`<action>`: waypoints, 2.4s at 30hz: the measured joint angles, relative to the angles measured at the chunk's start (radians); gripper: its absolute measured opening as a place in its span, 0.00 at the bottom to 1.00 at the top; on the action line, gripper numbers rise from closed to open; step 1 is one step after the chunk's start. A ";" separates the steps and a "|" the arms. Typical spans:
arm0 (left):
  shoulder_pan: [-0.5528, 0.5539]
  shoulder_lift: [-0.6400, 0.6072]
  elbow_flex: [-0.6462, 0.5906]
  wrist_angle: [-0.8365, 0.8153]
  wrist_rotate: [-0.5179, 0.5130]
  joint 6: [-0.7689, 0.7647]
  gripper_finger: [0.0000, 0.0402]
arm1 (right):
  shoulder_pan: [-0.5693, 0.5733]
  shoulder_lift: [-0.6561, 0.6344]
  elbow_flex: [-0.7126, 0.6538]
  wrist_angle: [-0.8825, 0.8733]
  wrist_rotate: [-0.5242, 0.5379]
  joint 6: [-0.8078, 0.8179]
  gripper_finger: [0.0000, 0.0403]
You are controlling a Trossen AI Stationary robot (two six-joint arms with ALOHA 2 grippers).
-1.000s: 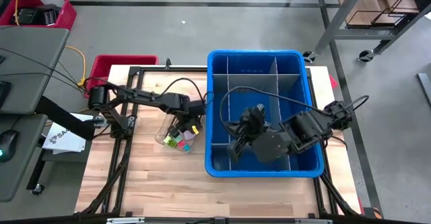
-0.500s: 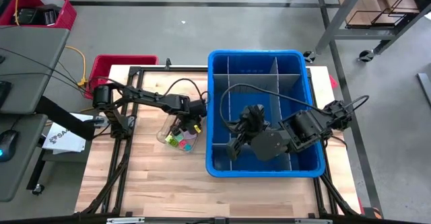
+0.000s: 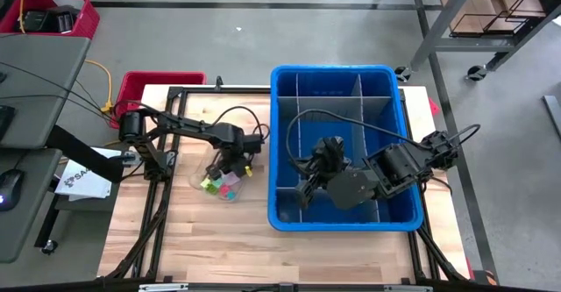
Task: Sort blocks
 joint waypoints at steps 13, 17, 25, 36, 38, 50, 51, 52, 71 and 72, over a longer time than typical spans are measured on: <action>-0.031 0.000 0.000 -0.153 0.001 -0.095 0.16 | 0.000 0.000 0.000 0.000 0.000 -0.004 0.00; -0.039 -0.001 0.000 -0.202 0.000 -0.154 0.10 | 0.000 0.000 0.000 0.000 0.000 -0.004 0.00; -0.050 -0.002 0.001 -0.321 0.000 -0.164 0.01 | 0.002 0.000 0.000 0.000 0.000 -0.007 0.00; -0.080 -0.066 0.092 -0.437 -0.046 -0.270 0.00 | 0.002 0.000 0.000 -0.001 -0.028 -0.032 0.00; -0.071 -0.106 0.139 -0.464 -0.079 -0.279 0.00 | 0.002 0.000 0.000 0.001 -0.028 -0.047 0.00; 0.090 -0.365 0.424 -0.256 -0.312 -0.531 0.00 | 0.084 -0.021 0.028 0.062 0.116 -0.254 0.00; 0.097 -0.385 0.435 -0.181 -0.305 -0.578 0.00 | 0.095 -0.026 0.031 0.067 0.140 -0.278 0.00; 0.097 -0.402 0.439 -0.106 -0.297 -0.622 0.00 | 0.112 -0.032 0.031 0.075 0.168 -0.301 0.00; 0.022 -0.405 0.437 0.446 -0.368 -0.935 0.00 | 0.243 -0.151 0.030 0.043 0.579 -0.550 0.00; 0.039 -0.405 0.437 0.450 -0.358 -0.934 0.00 | 0.227 -0.163 0.030 0.022 0.598 -0.548 0.00</action>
